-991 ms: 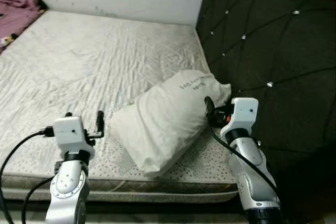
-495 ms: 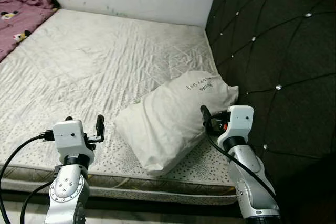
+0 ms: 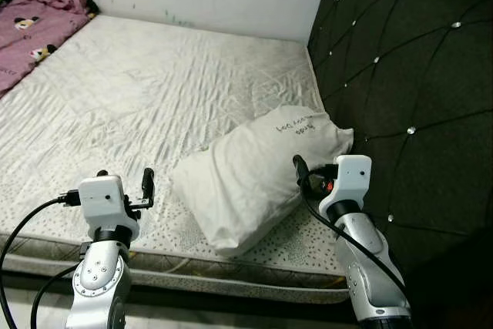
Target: Clean up the room
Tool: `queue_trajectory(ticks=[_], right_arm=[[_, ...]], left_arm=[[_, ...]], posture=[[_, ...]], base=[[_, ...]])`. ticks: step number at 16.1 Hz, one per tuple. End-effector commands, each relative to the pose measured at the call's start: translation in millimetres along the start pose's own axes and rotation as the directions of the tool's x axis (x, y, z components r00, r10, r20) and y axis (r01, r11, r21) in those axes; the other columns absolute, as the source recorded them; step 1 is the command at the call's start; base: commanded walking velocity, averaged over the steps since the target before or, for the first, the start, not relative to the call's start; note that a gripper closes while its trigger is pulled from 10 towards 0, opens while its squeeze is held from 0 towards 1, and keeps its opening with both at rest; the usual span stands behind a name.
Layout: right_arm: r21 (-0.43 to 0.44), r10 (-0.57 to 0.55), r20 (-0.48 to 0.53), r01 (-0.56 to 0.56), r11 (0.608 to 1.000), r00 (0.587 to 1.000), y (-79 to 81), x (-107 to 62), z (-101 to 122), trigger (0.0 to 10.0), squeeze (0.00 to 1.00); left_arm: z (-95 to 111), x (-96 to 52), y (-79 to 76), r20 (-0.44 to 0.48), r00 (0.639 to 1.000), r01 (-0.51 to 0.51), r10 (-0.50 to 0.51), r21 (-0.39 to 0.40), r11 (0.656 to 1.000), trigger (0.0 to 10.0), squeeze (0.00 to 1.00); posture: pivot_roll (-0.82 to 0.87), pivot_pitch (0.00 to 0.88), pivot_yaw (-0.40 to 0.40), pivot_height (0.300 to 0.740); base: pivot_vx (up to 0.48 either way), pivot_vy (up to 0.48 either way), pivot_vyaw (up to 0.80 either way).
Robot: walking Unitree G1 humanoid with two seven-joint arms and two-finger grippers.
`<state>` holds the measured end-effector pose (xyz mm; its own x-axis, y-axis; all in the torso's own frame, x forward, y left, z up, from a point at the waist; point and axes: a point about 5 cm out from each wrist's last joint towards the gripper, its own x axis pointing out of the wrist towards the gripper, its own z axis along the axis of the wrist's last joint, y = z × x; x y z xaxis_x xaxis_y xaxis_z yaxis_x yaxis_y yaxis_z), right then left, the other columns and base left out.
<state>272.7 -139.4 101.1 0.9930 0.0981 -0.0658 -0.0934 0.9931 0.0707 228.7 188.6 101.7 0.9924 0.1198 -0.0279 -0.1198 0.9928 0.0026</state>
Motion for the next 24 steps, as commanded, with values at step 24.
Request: queue_trajectory(ticks=[24], right_arm=[[-0.003,0.011,-0.003,-0.011,1.0,1.0,-0.2,5.2,4.6,10.0,0.0]], left_arm=[[2.9,7.3,-10.2,0.014,0.998,0.064,-0.064,-0.009,0.998,10.0,0.0]], posture=[[0.08,0.012,-0.081,0.629]], base=[[0.1,0.0,0.0]])
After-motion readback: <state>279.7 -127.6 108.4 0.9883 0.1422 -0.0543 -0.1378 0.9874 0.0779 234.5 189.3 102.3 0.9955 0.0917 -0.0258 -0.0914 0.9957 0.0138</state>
